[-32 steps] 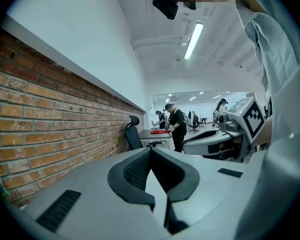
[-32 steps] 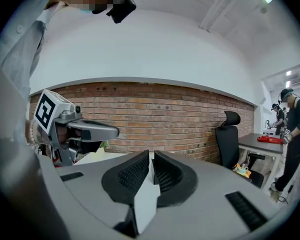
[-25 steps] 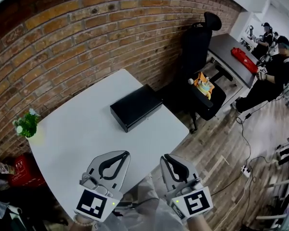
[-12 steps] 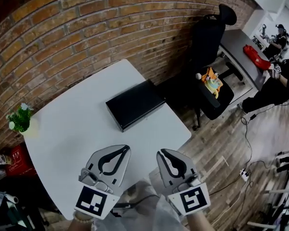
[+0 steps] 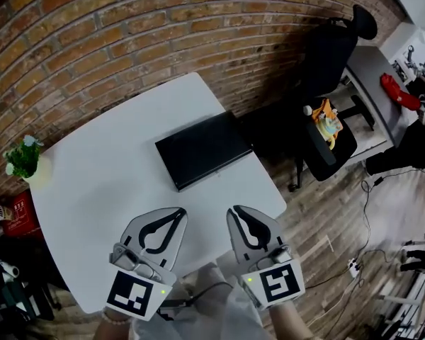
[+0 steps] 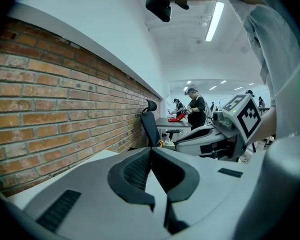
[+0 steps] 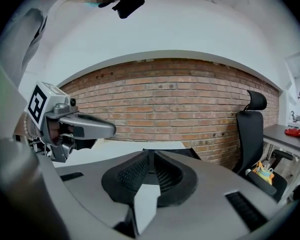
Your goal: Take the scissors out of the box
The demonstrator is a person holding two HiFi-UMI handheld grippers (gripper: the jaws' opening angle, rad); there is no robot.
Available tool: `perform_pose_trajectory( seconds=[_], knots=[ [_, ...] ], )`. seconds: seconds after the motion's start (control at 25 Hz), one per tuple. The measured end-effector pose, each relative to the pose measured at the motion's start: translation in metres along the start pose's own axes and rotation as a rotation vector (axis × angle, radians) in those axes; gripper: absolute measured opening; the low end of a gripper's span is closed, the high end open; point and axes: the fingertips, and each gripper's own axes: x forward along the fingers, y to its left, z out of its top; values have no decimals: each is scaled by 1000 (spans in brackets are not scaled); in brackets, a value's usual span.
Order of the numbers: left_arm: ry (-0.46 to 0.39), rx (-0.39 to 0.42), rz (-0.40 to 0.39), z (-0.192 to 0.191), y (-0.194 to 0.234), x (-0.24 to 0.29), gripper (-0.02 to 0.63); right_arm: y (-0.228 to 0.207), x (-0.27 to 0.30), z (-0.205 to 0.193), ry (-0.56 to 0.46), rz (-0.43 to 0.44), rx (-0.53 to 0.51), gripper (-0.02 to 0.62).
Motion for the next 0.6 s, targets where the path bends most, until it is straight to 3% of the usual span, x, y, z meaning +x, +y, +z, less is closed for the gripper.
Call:
perform_pose_trajectory(
  seconds=[0.6],
  knots=[
    [77, -57, 84, -30, 15, 41, 17, -40, 65, -51, 109, 98, -32, 58]
  ],
)
